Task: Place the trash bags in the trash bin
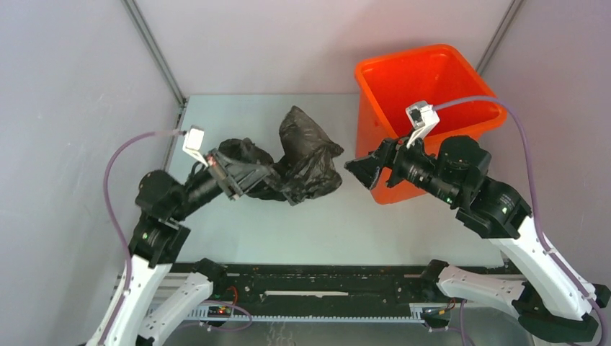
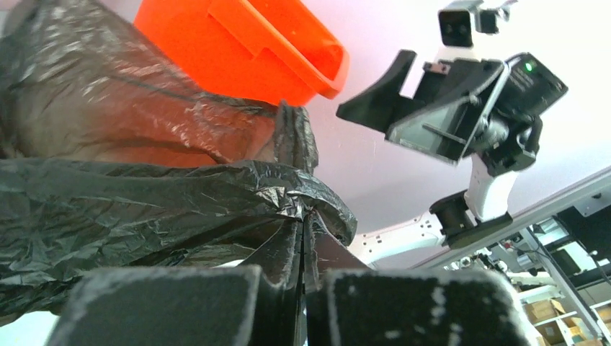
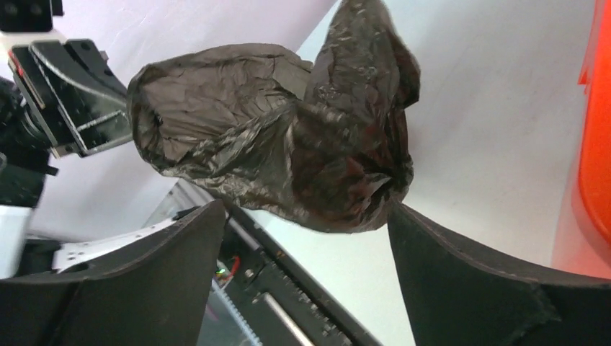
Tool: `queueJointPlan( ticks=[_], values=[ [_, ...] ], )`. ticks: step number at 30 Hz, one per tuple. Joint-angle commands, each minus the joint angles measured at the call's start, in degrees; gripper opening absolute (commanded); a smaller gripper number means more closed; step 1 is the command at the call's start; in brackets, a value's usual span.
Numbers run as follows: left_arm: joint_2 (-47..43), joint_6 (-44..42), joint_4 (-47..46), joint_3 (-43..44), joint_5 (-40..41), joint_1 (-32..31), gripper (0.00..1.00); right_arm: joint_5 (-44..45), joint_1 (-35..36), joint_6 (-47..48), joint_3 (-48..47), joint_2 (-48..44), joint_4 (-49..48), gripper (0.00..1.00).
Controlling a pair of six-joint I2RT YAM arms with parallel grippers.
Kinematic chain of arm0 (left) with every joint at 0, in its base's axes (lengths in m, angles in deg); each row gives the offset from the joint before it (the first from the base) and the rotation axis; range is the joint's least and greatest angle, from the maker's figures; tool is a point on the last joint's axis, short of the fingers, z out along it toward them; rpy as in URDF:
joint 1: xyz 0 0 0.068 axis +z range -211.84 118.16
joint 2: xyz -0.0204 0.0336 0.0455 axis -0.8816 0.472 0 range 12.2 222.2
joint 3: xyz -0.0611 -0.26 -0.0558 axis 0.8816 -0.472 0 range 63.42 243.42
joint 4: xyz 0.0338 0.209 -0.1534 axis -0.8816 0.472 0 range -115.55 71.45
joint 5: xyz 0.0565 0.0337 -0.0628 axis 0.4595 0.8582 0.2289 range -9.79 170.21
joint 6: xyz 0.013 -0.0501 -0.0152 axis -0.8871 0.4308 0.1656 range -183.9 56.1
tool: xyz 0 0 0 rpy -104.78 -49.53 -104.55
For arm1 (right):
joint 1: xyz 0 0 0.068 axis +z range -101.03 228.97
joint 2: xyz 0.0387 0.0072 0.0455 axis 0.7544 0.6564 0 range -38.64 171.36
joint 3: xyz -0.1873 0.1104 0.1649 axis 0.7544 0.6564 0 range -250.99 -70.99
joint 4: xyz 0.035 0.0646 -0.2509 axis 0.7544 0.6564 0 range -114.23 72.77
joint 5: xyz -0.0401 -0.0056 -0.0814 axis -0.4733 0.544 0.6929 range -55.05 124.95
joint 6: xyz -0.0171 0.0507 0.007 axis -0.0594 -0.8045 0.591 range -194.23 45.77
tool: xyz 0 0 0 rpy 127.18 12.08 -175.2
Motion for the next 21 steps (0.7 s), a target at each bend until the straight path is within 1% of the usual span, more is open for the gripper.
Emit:
queueJointPlan(
  ticks=[1, 3, 6, 12, 17, 21],
  values=[
    [-6.15, -4.10, 5.77, -3.89, 0.73, -0.07, 0.00, -6.83, -3.95, -8.17, -7.53, 4.33, 4.80, 0.99],
    [-7.77, -4.22, 7.45, -5.82, 0.46, 0.02, 0.00, -9.57, -6.60, -7.83, -14.11, 9.96, 10.30, 1.00],
    [-10.32, -4.13, 8.62, -8.38, 0.49, -0.02, 0.00, -10.21, -7.95, -5.41, -22.21, 17.07, 15.64, 1.00],
    [-13.27, -5.14, 11.69, -11.11, 1.58, -0.05, 0.00, -9.79, -8.05, -2.65, -30.39, 28.51, 25.24, 1.00],
    [-12.27, -6.80, 12.57, -10.74, 1.95, -0.01, 0.00, -7.18, -2.87, -1.83, -31.16, 33.29, 29.89, 1.00],
    [-10.92, -8.09, 12.95, -9.75, 2.22, 0.02, 0.00, -4.57, 0.09, -1.66, -27.75, 34.98, 29.95, 1.00]
  ],
)
